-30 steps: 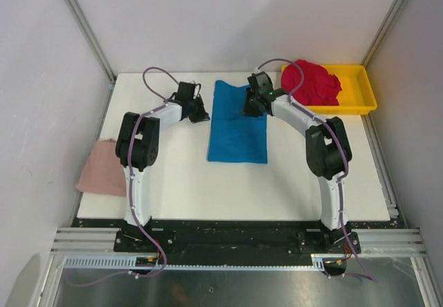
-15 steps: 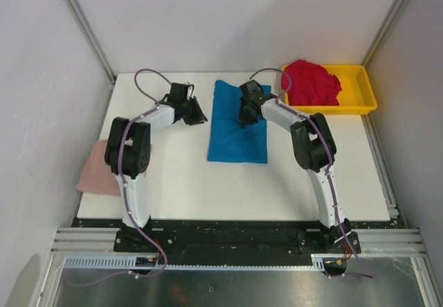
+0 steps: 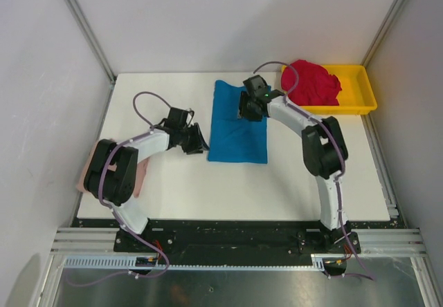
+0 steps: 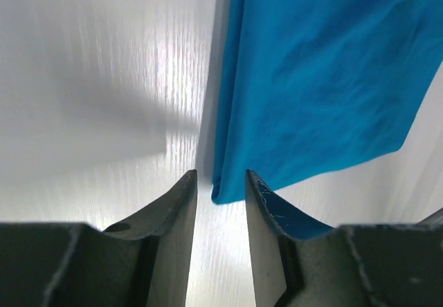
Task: Fold and stack the t-shirts
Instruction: Fold the folded rectangular tshirt in 1/3 of the way, then grab one side of the 2/3 rectangular tshirt with both arms, then fold the long partially folded tshirt into a neat square
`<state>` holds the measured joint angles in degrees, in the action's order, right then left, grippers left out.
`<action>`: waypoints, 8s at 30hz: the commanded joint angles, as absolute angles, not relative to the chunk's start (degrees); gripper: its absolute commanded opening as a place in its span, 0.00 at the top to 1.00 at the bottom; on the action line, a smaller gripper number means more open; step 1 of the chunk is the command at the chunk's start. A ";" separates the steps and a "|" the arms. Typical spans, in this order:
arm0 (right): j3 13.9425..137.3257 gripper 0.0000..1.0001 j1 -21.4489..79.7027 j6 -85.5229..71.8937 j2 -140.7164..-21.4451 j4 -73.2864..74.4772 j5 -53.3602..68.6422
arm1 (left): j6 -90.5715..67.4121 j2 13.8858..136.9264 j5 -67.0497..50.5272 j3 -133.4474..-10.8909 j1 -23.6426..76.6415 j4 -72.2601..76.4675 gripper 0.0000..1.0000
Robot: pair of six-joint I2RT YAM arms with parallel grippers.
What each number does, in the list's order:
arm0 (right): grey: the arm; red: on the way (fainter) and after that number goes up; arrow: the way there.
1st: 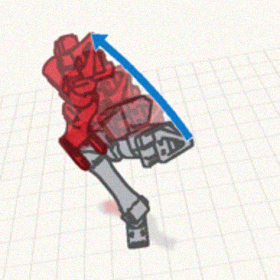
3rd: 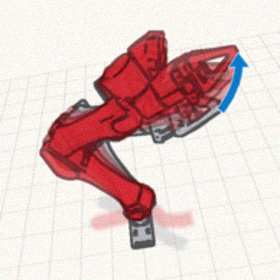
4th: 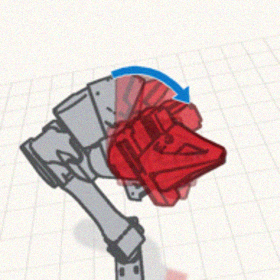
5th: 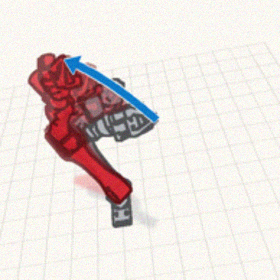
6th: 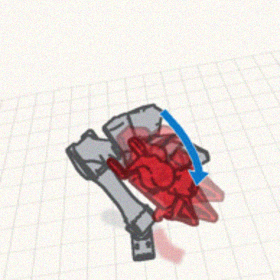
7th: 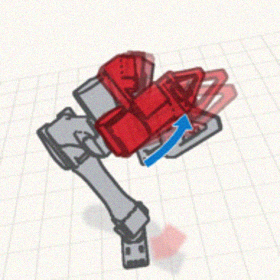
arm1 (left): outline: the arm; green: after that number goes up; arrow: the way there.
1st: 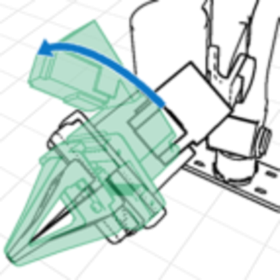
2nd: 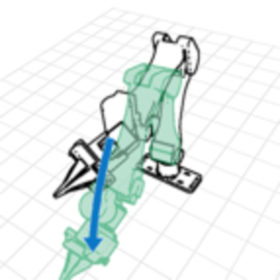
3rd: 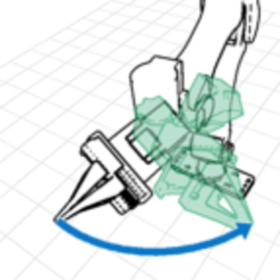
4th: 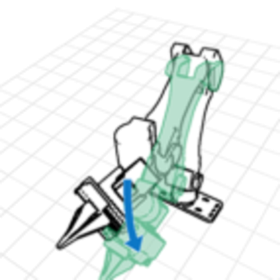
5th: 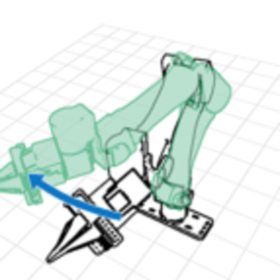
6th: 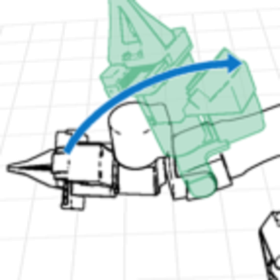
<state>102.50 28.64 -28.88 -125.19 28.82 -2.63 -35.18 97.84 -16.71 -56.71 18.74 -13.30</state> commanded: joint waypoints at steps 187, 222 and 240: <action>87.31 1.00 15.09 -34.29 -115.09 16.80 -1.38 | -35.33 124.22 -12.33 -99.07 22.51 -11.96 1.00; 101.27 1.00 18.15 -25.63 -122.09 24.64 -0.67 | -33.82 115.03 -15.87 -88.67 20.75 -11.04 0.99; 109.11 0.98 16.04 -25.74 -130.42 25.48 -1.10 | -32.69 131.81 -14.89 -104.23 19.80 -11.16 1.00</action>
<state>105.27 16.99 -26.44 -128.51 25.87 -0.58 -34.04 128.88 -16.25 -100.29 21.12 -11.94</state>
